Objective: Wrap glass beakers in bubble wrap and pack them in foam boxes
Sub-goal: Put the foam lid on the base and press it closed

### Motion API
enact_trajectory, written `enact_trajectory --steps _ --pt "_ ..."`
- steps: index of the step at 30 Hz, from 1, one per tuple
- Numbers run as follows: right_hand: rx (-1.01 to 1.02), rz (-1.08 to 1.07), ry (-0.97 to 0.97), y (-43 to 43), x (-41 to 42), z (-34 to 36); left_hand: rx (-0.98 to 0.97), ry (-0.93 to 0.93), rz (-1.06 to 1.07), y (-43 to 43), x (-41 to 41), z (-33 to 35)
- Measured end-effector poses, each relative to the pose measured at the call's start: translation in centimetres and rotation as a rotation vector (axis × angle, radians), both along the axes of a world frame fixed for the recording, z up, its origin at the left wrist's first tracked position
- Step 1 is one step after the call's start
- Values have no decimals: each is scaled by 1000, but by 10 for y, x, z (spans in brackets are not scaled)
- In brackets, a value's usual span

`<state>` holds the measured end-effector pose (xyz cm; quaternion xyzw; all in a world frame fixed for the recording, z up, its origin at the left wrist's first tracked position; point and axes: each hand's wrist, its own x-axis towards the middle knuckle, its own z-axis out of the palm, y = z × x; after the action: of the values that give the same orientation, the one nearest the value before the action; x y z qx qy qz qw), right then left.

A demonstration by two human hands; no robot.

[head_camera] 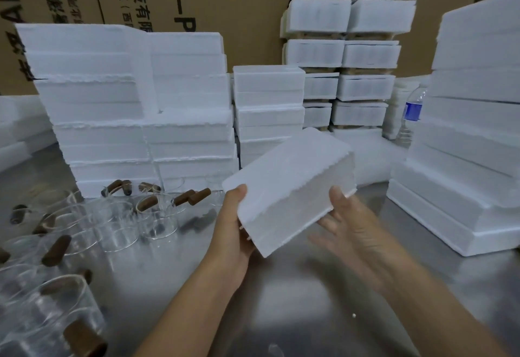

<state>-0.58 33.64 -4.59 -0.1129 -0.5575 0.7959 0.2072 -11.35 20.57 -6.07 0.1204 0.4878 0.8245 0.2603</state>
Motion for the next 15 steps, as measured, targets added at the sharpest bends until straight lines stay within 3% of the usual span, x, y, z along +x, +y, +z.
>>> enact_trajectory --steps 5,11,15 --pt "-156 -271 -61 -11 -15 4 -38 60 -28 9 8 0" --pt "-67 -439 -170 13 -33 21 80 -110 -210 15 -2 -4" --pt "-47 -454 -109 39 -53 61 99 -167 -266 20 -12 -7"
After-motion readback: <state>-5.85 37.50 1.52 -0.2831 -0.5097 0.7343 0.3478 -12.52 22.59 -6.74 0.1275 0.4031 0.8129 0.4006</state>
